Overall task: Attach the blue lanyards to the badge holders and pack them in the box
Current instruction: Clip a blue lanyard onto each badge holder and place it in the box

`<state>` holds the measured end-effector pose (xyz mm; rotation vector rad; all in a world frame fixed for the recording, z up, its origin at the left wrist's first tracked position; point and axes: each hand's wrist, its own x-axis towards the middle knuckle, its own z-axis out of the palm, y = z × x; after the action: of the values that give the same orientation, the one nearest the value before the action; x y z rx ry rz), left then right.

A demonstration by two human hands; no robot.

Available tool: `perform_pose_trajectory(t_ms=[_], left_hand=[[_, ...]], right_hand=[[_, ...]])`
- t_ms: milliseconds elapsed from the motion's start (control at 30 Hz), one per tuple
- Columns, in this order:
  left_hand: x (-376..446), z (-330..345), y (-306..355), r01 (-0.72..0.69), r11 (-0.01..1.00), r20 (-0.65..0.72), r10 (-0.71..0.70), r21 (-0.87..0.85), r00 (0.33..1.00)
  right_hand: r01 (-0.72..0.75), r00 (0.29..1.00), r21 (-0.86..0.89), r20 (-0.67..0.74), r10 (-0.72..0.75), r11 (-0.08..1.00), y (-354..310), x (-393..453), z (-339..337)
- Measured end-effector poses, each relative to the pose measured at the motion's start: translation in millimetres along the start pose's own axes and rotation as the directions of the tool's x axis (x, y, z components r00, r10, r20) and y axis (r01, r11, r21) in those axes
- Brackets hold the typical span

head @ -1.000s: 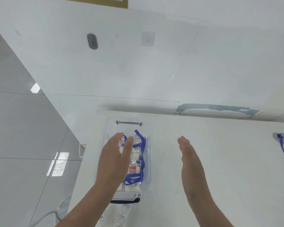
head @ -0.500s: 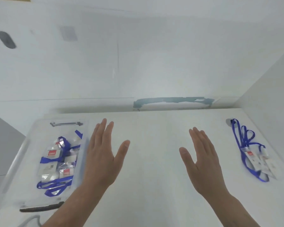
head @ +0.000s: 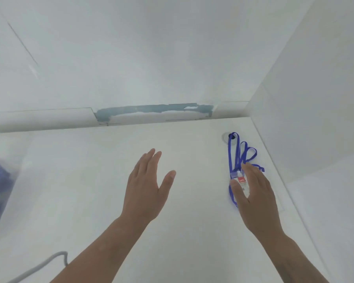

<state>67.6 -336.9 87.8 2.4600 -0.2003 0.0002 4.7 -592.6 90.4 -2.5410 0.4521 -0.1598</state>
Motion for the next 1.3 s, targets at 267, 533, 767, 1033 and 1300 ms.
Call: perform_pose_trajectory(t_ms=[267, 533, 767, 1033, 1300], left_hand=[[13, 75, 43, -0.032, 0.999, 0.126, 0.030, 0.010, 0.992], [40, 157, 98, 0.098, 0.993, 0.375, -0.113, 0.058, 0.920], [57, 222, 124, 0.248, 0.949, 0.556, -0.315, 0.193, 0.769], [66, 234, 129, 0.362, 0.927, 0.541, -0.354, 0.097, 0.762], [87, 192, 130, 0.617, 0.669, 0.577, -0.330, -0.415, 0.747]], right_hand=[[-0.084, 0.996, -0.034, 0.015, 0.084, 0.996, 68, 21, -14], [-0.240, 0.952, -0.078, 0.176, 0.250, 0.968, 104, 55, 10], [-0.340, 0.898, -0.117, 0.253, 0.359, 0.933, 127, 83, 31], [-0.476, 0.862, 0.138, 0.266, 0.430, 0.869, 137, 102, 29], [-0.646, 0.748, 0.679, 0.476, 0.462, 0.347, 118, 112, -4]])
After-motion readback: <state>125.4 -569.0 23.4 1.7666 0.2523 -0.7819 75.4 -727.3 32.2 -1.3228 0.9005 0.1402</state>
